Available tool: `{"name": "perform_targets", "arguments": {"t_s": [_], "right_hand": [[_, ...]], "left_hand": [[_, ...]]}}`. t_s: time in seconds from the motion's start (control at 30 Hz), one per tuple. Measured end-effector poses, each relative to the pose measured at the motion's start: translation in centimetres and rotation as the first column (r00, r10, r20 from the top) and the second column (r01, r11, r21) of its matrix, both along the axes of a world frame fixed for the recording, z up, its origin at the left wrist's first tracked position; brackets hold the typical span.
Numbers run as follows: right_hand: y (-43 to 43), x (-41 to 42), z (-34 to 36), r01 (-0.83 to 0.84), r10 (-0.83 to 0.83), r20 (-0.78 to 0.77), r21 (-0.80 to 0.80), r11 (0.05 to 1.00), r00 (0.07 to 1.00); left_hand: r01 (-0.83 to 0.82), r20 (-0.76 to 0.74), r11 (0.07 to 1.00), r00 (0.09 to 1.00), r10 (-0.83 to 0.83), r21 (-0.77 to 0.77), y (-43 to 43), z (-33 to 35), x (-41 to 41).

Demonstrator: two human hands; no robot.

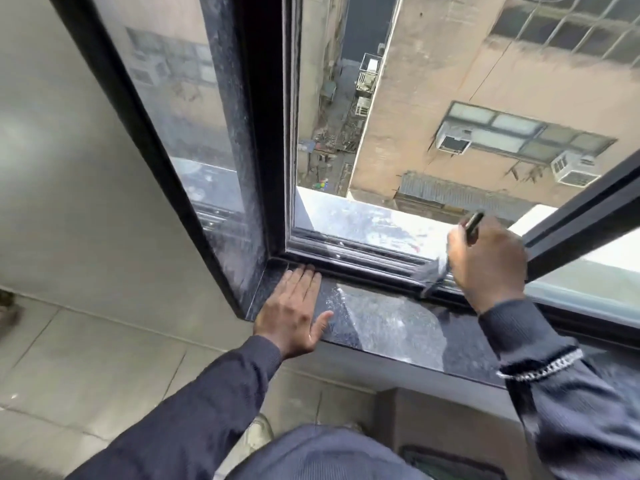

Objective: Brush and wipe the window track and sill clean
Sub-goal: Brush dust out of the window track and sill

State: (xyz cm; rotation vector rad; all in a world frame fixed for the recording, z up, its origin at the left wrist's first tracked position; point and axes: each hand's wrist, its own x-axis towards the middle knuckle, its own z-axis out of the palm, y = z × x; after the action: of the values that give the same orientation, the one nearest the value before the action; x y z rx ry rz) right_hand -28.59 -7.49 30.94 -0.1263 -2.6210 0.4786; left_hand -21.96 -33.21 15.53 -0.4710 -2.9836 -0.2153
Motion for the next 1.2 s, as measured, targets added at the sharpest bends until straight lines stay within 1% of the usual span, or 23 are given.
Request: {"name": "perform_targets", "arguments": {"t_s": [0.1, 0.13, 0.2, 0.23, 0.3, 0.37, 0.4, 0.43, 0.47, 0.5, 0.53, 0.57, 0.67, 0.73, 0.77, 0.8, 0.83, 0.87, 0.93, 1.0, 1.07, 1.13, 1.2], "right_hand": [[1.4, 0.2, 2.4, -0.015, 0.027, -0.081, 0.149, 0.989, 0.996], [1.4, -0.1, 2.8, -0.039, 0.055, -0.079, 0.192, 0.981, 0.995], [0.0, -0.5, 2.7, -0.126, 0.119, 0.043, 0.237, 0.963, 0.992], [-1.3, -0.6, 2.3, -0.175, 0.152, 0.127, 0.197, 0.965, 0.98], [-4.8, -0.7, 0.8, -0.237, 0.219, 0.221, 0.062, 0.969, 0.95], [-8.6, -0.7, -0.3, -0.287, 0.306, 0.16, -0.133, 0.949, 0.939], [-10.3, -0.7, -0.4, -0.284, 0.324, 0.118, -0.268, 0.92, 0.939], [-11.7, -0.8, -0.2, -0.257, 0.326, 0.086, -0.442, 0.859, 0.941], [-12.7, -1.1, 0.0, -0.201, 0.317, 0.079, -0.625, 0.754, 0.945], [-13.3, -1.3, 0.0, -0.134, 0.307, 0.087, -0.763, 0.632, 0.948], [-13.6, -1.5, -0.3, -0.074, 0.289, 0.104, -0.837, 0.543, 0.952], [-13.5, -1.6, -0.7, -0.031, 0.259, 0.129, -0.843, 0.536, 0.957], [-10.9, -1.6, -2.2, 0.038, 0.124, 0.21, -0.63, 0.776, 0.97], [-7.8, -1.5, -2.0, 0.055, 0.066, 0.208, -0.526, 0.849, 0.976], [-6.0, -1.5, -1.5, 0.056, 0.041, 0.206, -0.444, 0.894, 0.978], [-4.0, -1.5, -1.0, 0.052, 0.019, 0.226, -0.302, 0.952, 0.974], [-2.2, -1.4, -0.3, 0.032, 0.003, 0.248, -0.136, 0.99, 0.969], [-0.4, -1.3, 0.5, 0.017, -0.02, 0.261, 0.011, 1.0, 0.965], [2.4, -0.9, 2.4, 0.022, -0.063, 0.216, 0.19, 0.981, 0.974], [3.3, -0.6, 3.5, 0.013, -0.066, 0.202, 0.251, 0.968, 0.977], [2.0, -0.7, 3.2, -0.032, -0.026, 0.241, 0.236, 0.971, 0.97], [-1.0, -0.6, 1.9, -0.112, 0.077, 0.264, 0.122, 0.986, 0.961], [-5.0, 0.0, 0.6, -0.209, 0.222, 0.189, -0.086, 0.974, 0.956]], "left_hand": [[-0.004, -0.035, 1.0, 0.999, 0.004, -0.011, 0.0, -0.2, -0.2], [-0.003, -0.047, 1.0, 0.999, 0.002, -0.01, 0.1, -0.3, -0.2], [0.0, -0.05, 1.0, 0.999, -0.001, -0.01, 0.1, -0.3, -0.1], [0.002, -0.047, 1.0, 0.999, -0.002, -0.008, 0.1, -0.3, -0.1], [0.0, -0.043, 1.0, 0.999, 0.0, -0.006, 0.0, -0.2, -0.2], [-0.002, -0.045, 1.0, 0.999, 0.002, -0.001, 0.0, -0.2, -0.1], [-0.002, -0.037, 1.0, 0.999, 0.002, 0.005, 0.0, -0.1, -0.1], [0.0, -0.03, 1.0, 1.0, 0.001, 0.01, 0.0, -0.1, -0.1], [0.001, -0.029, 1.0, 1.0, -0.001, 0.009, -0.1, -0.1, -0.1], [0.002, -0.029, 1.0, 1.0, -0.002, 0.005, -0.1, -0.1, -0.2], [0.004, -0.026, 1.0, 1.0, -0.004, 0.001, -0.1, -0.1, -0.1], [0.006, -0.017, 1.0, 1.0, -0.006, 0.0, -0.1, -0.1, -0.1], [0.008, 0.005, 1.0, 1.0, -0.008, 0.003, -0.1, 0.0, -0.2], [0.003, 0.016, 1.0, 1.0, -0.003, 0.001, -0.1, 0.0, -0.1], [0.002, 0.015, 1.0, 1.0, -0.002, -0.002, -0.1, 0.0, -0.1], [0.005, 0.013, 1.0, 1.0, -0.005, -0.005, -0.1, 0.0, -0.1], [0.006, 0.014, 1.0, 1.0, -0.006, -0.005, -0.1, 0.0, -0.1], [0.009, 0.014, 1.0, 1.0, -0.009, -0.005, -0.1, -0.1, -0.1], [0.011, 0.001, 1.0, 1.0, -0.011, -0.01, -0.1, -0.4, -0.2], [0.015, -0.009, 1.0, 1.0, -0.015, -0.013, 0.0, -0.5, -0.3], [0.012, -0.008, 1.0, 1.0, -0.012, -0.008, 0.1, -0.6, -0.3], [0.016, 0.003, 1.0, 1.0, -0.016, -0.007, 0.1, -0.6, -0.2], [0.018, 0.006, 1.0, 1.0, -0.017, -0.002, 0.0, -0.5, -0.3]]}}
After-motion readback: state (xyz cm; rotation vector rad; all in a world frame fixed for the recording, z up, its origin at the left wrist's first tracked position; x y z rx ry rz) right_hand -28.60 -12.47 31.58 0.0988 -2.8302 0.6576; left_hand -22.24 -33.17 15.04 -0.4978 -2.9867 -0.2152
